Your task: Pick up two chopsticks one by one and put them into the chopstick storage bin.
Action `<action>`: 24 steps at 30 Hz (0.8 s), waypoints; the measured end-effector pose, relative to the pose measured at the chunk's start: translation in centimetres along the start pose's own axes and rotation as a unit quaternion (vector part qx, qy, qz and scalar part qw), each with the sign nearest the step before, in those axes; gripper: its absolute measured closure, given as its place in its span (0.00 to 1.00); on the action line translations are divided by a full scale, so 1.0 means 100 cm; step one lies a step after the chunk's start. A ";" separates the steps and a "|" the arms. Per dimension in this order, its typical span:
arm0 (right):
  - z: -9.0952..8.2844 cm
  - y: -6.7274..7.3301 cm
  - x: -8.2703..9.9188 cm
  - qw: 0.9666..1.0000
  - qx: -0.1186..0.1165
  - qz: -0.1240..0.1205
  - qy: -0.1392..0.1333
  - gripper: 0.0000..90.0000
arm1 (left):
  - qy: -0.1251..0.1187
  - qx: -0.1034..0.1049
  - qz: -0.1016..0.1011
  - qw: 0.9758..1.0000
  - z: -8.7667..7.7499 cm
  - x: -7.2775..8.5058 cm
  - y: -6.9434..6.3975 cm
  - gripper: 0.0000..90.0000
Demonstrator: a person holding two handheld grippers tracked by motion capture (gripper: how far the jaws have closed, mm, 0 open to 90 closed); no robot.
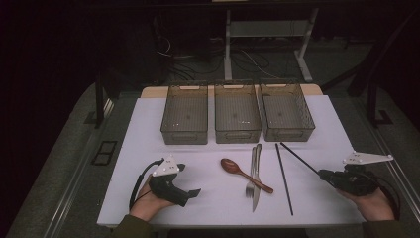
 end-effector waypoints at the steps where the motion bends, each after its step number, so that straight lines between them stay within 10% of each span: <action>1: -0.001 0.001 -0.001 1.000 -0.002 -0.001 -0.002 0.96 | 0.001 0.000 0.001 1.000 0.000 0.000 0.000 0.00; 24: -0.008 0.020 -0.036 0.998 -0.039 -0.029 -0.046 0.96 | -0.012 0.007 0.003 1.000 -0.008 0.003 0.001 0.00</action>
Point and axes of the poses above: each handheld gripper's, and its own axes: z roughly forward along the jaws, x roughly out of its underside, y roughly to its left, the point moved 7 cm from there along z, roughly forward along the jaws, and after that the axes turned 1 degree about z, right-handed, at the moved point
